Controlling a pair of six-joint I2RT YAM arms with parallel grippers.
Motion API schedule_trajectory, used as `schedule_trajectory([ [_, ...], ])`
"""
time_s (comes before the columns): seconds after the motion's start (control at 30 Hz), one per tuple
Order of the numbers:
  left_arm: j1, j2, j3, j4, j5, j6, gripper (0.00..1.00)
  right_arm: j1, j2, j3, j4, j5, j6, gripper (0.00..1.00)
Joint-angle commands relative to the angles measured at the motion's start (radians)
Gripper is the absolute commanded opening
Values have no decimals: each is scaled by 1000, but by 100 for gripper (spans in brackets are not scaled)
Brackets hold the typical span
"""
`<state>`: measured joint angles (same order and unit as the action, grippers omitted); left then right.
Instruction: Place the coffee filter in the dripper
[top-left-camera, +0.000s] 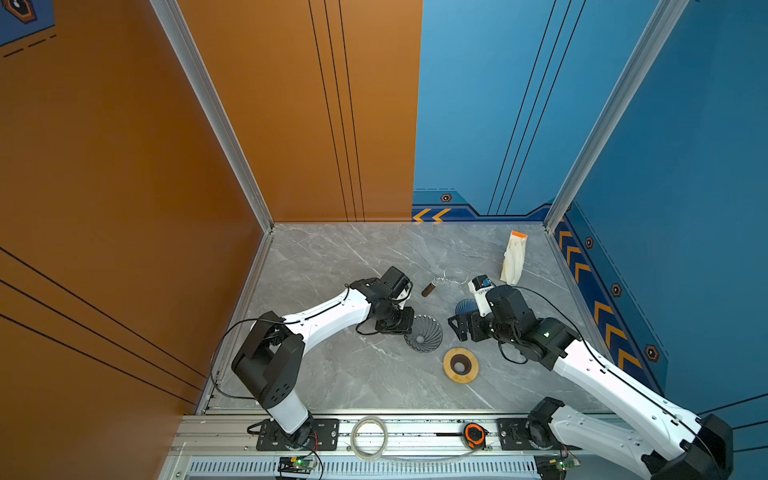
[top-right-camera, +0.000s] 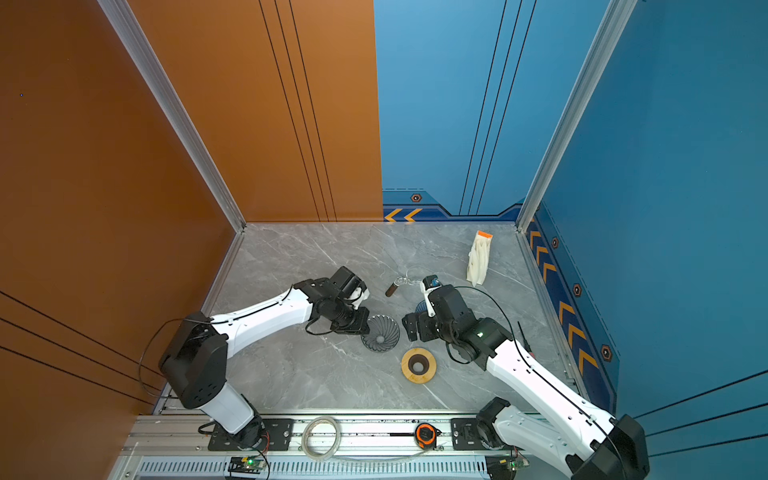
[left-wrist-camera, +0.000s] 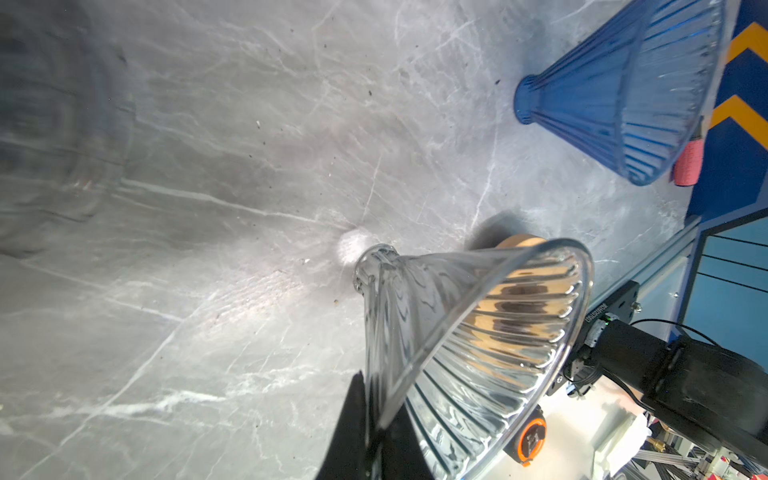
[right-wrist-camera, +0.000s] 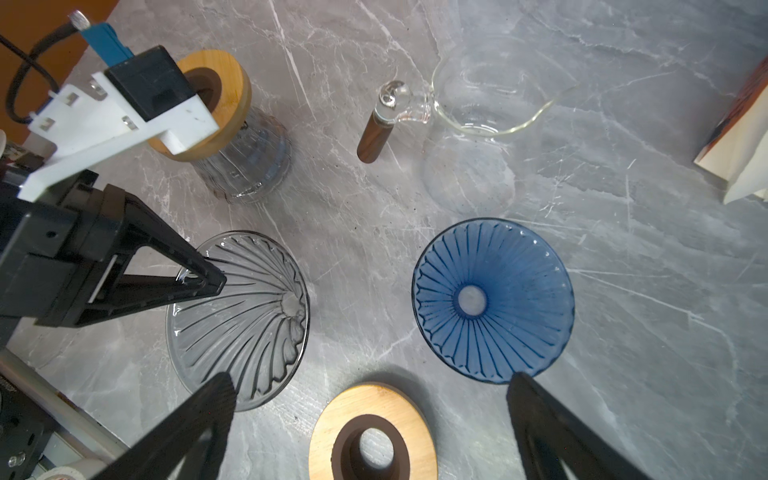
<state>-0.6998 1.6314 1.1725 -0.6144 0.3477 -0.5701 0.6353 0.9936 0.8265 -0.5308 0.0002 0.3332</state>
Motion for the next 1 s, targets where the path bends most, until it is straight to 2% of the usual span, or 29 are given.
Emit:
schedule_trajectory([
  [0.0,3,-69,44,-9,12,-3,0,-3,13,54,24,-22,-24,100],
  [0.2,38,-141,74,-64,0,21,0,2,41,118,17,-40,-38,100],
  [0.57,195,-276,69,-94,-1,37,0,52,166,290,-22,-26,-110,100],
  [0.77,299,-291,75,-108,38,72,0,60,228,319,22,-25,-122,100],
  [0.8,313,-288,77,-108,39,77,0,88,235,323,31,-23,-123,100],
  [0.97,347,-255,101,-107,26,97,0,92,259,326,72,-29,-118,100],
])
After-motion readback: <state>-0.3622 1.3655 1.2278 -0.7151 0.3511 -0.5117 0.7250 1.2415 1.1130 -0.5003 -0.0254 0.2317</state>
